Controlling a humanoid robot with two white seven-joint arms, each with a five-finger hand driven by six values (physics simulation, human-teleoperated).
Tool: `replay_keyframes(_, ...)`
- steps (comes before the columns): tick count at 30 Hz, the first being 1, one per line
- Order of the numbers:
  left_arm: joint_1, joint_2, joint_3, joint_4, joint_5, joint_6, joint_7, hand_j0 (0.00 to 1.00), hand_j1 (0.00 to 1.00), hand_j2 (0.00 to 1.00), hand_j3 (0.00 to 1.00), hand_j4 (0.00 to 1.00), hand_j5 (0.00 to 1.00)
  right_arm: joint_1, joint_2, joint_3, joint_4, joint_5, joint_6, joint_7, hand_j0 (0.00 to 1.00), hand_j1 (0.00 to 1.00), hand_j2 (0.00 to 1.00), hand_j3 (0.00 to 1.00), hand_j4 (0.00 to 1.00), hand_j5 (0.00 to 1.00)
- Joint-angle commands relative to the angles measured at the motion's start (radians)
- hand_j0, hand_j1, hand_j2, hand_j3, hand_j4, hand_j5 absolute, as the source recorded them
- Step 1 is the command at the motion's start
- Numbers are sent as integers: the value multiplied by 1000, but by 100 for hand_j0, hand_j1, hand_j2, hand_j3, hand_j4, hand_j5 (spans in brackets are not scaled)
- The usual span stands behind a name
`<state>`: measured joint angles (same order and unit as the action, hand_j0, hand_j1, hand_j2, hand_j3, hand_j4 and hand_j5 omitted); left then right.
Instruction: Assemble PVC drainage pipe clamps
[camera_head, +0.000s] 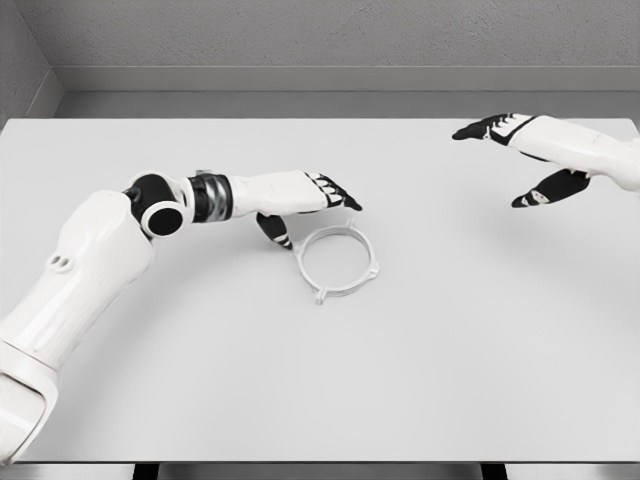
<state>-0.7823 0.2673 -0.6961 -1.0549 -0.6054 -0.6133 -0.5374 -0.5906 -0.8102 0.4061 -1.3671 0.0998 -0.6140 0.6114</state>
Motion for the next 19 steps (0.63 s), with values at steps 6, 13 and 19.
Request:
replay_keyframes(6, -9, 7, 12, 1, 15, 2, 1, 100, 100, 100, 100, 100, 100, 2, -14, -1, -35, -8, 3, -1, 100, 100, 100, 100, 100, 100)
replay_keyframes(13, -18, 119, 95, 9, 233, 2, 1, 100, 100, 100, 100, 100, 100, 2, -14, -1, -33, -8, 3, -1, 100, 100, 100, 100, 100, 100)
replay_keyframes(19, -17, 119, 101, 42, 240, 2, 4, 100, 100, 100, 100, 100, 100, 3, -12, -1, -33, -8, 3, -1, 100, 100, 100, 100, 100, 100)
